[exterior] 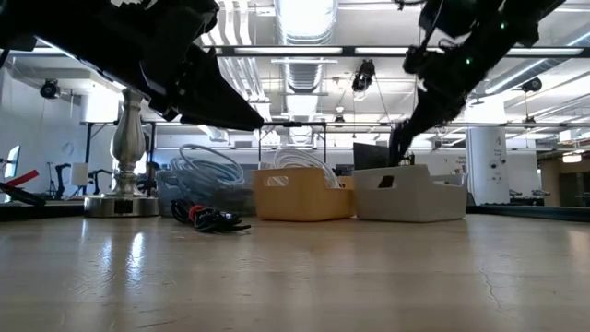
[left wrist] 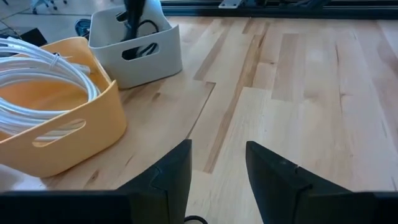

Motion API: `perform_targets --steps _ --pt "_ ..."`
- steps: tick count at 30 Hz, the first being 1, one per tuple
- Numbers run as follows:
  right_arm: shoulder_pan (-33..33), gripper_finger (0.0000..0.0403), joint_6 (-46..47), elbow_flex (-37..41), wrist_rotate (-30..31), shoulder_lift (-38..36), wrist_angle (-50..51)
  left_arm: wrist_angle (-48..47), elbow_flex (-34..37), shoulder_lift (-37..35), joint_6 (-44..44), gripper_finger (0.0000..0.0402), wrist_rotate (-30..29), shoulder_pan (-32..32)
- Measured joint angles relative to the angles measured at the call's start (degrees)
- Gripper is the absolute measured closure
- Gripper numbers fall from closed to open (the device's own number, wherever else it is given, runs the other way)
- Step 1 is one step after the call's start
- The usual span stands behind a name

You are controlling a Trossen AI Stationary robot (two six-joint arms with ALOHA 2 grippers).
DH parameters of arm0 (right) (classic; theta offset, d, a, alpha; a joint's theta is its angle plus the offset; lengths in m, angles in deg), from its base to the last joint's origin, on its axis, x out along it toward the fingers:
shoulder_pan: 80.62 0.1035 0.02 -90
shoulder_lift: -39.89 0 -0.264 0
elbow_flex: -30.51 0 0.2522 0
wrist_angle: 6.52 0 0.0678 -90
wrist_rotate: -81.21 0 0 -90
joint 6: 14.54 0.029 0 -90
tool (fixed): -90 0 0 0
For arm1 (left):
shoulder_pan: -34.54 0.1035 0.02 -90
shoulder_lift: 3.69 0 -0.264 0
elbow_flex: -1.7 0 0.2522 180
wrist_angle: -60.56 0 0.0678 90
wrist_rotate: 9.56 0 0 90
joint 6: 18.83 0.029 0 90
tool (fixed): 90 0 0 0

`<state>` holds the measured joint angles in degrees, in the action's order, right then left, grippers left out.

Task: Pick & Place USB Port
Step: Put the bottom black charger cable into the gray bin

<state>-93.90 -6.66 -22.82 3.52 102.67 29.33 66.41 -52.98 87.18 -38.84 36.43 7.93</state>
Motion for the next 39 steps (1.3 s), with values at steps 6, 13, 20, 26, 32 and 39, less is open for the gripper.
perform_targets --steps 6,13,20,26,32,39 --pt "-4.33 0.0324 0.25 1.74 -4.67 2.31 -1.83 -0.12 0.00 0.00 0.00 0.0246 0.02 0.02" --pt "-7.64 0.0299 -2.11 2.42 -4.79 3.84 -1.16 -0.17 0.00 0.00 -0.15 0.0246 0.00 0.02" --pt "-11.39 0.0274 -2.56 2.62 -4.67 4.59 -1.13 -0.22 0.00 0.00 -0.19 0.0246 0.02 0.02" --pt "-13.85 0.0254 -2.52 2.97 -4.69 6.53 -1.01 -0.33 0.00 0.00 -0.18 0.0246 0.02 0.02" --pt "-14.29 0.0226 -5.37 3.06 -4.71 9.44 -0.20 -0.49 0.00 0.00 -0.20 0.0246 0.02 0.02" --pt "-14.49 0.0201 -6.85 3.06 -2.71 12.42 -0.26 -0.50 0.00 0.00 -0.18 0.0246 0.02 0.02"
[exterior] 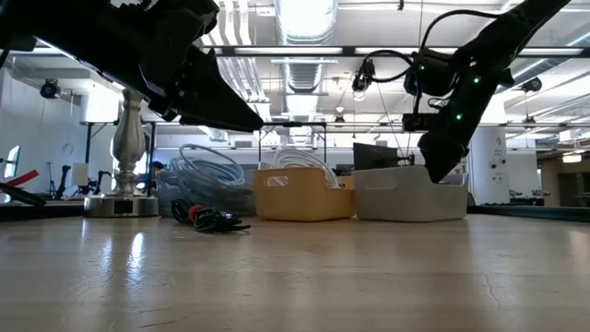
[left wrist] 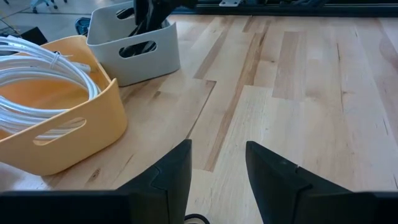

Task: Pick & Place USB Port
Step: Put the bottom black charger cable into the gray bin, then put the black charger cable into the gray bin

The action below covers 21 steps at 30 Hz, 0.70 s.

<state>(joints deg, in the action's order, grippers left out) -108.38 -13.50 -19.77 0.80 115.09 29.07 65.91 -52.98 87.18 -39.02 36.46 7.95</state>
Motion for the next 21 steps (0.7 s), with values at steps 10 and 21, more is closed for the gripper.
perform_targets --steps 10,21 --pt "0.00 0.0197 -3.22 -1.71 3.99 -0.55 0.81 0.13 0.00 0.00 0.00 0.0246 0.00 0.00" --pt "0.45 0.0197 -0.15 -5.01 1.66 -3.15 4.01 -0.35 0.00 0.00 -0.82 0.0246 0.02 0.00"
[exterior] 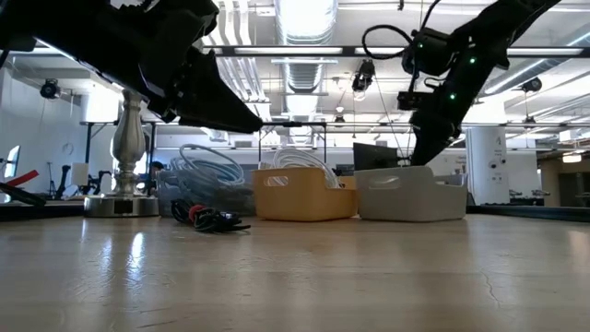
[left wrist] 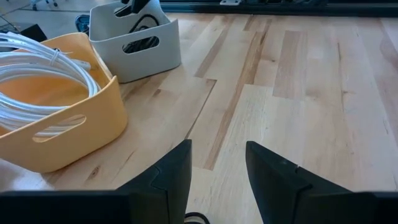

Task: Pick & Place USB Port
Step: Put the black charger cable into the gray bin

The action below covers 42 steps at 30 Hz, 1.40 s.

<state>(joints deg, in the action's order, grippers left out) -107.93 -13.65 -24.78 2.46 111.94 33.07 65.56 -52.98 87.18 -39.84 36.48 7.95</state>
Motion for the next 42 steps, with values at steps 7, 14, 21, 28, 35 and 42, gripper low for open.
perform_targets --steps 7,14,21,28,35,42 --pt "3.96 0.0197 6.60 -0.63 -5.56 0.02 -0.74 -1.91 0.00 -0.10 -0.05 0.0246 0.06 -0.02" --pt "11.56 0.0197 9.28 -2.02 -5.75 0.06 -0.96 -11.71 -0.02 -1.69 -0.21 0.0247 2.05 -0.04" --pt "16.85 0.0197 9.25 -3.14 -5.49 0.07 -3.29 -33.23 -2.12 -3.50 1.35 0.0255 6.55 2.75" --pt "17.83 0.0197 9.01 -3.14 -5.39 0.11 -7.41 -46.58 -4.26 -3.34 14.72 0.0244 9.52 8.62" --pt "17.84 0.0197 8.15 -3.14 -5.36 0.11 -7.68 -46.19 -4.17 -3.04 33.04 0.0221 12.02 14.23" --pt "17.82 0.0197 8.13 -3.14 -5.36 0.13 -7.86 -45.74 -4.04 -3.04 38.72 0.0205 15.36 19.33"
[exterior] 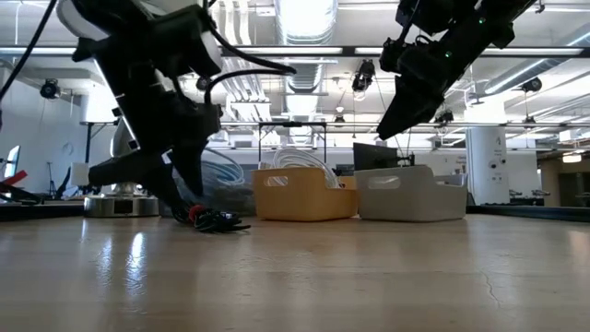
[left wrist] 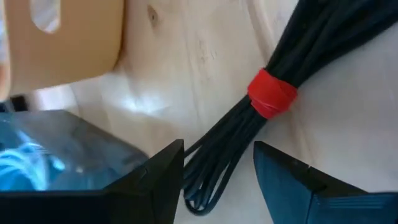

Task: Pick & Place USB Port
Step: Put the black charger cable into the gray bin

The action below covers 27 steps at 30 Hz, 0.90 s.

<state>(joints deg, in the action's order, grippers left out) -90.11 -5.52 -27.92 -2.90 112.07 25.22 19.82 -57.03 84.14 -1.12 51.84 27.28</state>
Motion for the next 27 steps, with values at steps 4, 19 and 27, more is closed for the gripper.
perform_targets --steps 4,19,27 --pt "0.00 0.0197 0.00 0.02 0.00 0.00 -0.13 1.39 0.12 0.00 -1.49 0.0208 6.35 3.06" --pt "4.27 0.0197 -0.02 0.09 -0.12 0.02 -1.80 4.11 3.37 -0.09 -14.25 0.0321 13.80 7.18" --pt "8.68 0.0197 -1.07 0.57 -0.15 0.02 -9.36 13.38 3.39 0.07 -27.35 0.0385 13.58 5.94"
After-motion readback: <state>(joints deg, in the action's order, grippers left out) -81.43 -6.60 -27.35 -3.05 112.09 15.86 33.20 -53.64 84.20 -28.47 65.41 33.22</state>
